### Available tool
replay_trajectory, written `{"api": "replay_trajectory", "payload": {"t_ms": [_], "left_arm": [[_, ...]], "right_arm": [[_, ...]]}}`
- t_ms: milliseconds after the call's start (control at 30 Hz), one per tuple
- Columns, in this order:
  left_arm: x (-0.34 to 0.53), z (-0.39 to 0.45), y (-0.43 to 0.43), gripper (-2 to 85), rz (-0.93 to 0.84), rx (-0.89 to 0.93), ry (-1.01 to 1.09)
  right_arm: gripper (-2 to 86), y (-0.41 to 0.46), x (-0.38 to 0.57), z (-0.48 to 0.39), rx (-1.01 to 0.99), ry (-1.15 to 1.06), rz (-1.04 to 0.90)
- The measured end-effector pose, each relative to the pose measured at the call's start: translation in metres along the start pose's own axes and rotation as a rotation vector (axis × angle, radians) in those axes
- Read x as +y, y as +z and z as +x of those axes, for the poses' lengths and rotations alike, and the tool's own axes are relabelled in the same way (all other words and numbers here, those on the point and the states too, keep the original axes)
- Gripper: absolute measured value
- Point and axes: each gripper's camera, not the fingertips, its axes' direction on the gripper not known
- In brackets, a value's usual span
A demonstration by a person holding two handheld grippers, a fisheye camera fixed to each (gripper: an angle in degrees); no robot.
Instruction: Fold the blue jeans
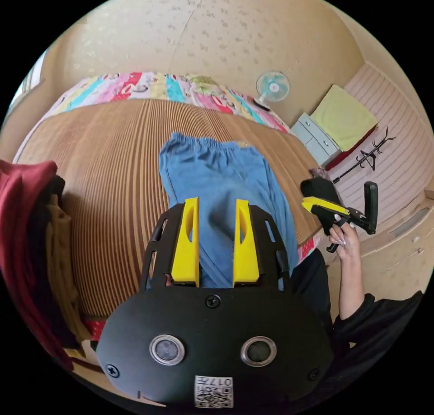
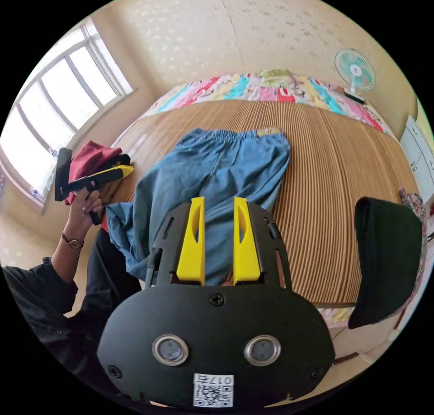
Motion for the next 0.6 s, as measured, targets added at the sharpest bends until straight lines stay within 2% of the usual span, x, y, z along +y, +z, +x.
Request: {"api": "replay_trajectory", "payload": {"t_ms": [67,200,267,433,533,600], "left_arm": [[0.026,0.001,0.009,12.5,-0.022,-0.004,-0.037],[0.094,-0.004,-0.018,11.3,0.167,0.112,-0.156],[0.109,-0.009,-0.021,10.2,0.202,0.176,-0.193],[0.081,-0.032,0.024,10.9,-0.013,0.320,-0.249],[0.062,-0.047,0.028,7.7,-0.043,0.362,-0.258],[0.055,-0.052,0.027,4.5,-0.055,0.353,-0.217]], "right_arm": [[10.3,0.013,0.020,0.004,-0.005,0.061,-0.022],[11.0,0.007,0.059,0.000,-0.135,0.143,0.056],[11.0,0.005,0.066,0.000,-0.200,0.149,0.062],[12.9,0.026,0.065,-0.001,-0.455,0.159,-0.018],[13.4,0.044,0.061,0.001,-0.403,0.200,-0.043],[10.7,0.045,0.057,0.009,-0.377,0.228,-0.038]]}}
